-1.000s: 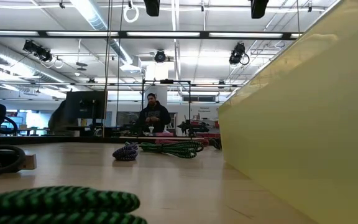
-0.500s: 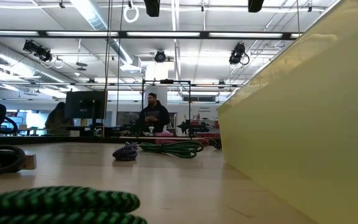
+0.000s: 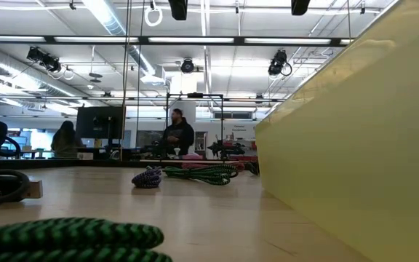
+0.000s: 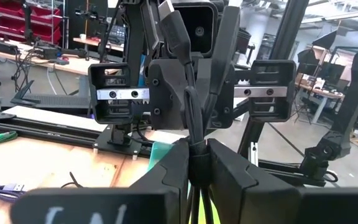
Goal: Pick & Place USB Port
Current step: Put the black charger cable into the yellow bin
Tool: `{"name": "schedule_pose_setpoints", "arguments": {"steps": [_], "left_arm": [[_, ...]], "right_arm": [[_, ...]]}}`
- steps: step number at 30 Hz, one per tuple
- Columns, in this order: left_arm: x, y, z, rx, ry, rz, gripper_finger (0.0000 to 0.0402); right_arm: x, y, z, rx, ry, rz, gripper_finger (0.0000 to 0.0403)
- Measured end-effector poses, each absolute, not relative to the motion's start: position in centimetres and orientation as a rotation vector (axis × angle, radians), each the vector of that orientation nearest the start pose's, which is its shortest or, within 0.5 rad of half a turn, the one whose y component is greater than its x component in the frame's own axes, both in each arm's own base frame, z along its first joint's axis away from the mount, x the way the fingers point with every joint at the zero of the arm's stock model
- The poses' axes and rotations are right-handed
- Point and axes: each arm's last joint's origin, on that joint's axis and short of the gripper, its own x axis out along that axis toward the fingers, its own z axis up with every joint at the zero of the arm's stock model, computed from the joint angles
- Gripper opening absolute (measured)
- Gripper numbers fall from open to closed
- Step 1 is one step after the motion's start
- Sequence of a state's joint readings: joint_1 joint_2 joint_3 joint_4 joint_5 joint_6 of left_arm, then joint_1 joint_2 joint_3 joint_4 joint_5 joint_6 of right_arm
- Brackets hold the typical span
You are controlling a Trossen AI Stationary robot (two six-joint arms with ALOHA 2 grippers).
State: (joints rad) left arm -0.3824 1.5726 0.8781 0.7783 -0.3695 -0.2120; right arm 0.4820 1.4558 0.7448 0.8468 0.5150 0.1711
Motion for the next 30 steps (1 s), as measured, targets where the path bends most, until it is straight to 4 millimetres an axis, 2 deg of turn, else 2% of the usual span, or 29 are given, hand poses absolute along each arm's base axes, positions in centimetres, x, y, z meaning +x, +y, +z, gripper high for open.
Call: {"name": "schedule_pose_setpoints", "arguments": {"steps": [6,9,15,21,30], "left_arm": [[32.0,-11.8,26.6,-0.222,-0.079,-0.025,0.0074],[31.8,-11.9,26.7,-0.214,-0.067,-0.035,0.0105],[30.4,-11.5,28.5,-0.207,-0.051,-0.052,0.0173],[27.4,-10.3,30.6,-0.176,0.058,0.01,0.02],[22.7,-8.7,30.9,-0.18,0.282,0.201,0.0188]], "right_arm": [[26.9,13.5,26.9,0.209,-0.108,-0.061,0.0],[26.3,13.7,27.4,0.216,-0.115,-0.073,0.0],[25.1,14.5,27.8,0.223,-0.082,-0.083,0.0],[23.7,15.9,27.1,0.318,0.016,-0.054,0.0],[20.4,19.2,23.8,0.557,0.3,-0.027,0.0]]}}
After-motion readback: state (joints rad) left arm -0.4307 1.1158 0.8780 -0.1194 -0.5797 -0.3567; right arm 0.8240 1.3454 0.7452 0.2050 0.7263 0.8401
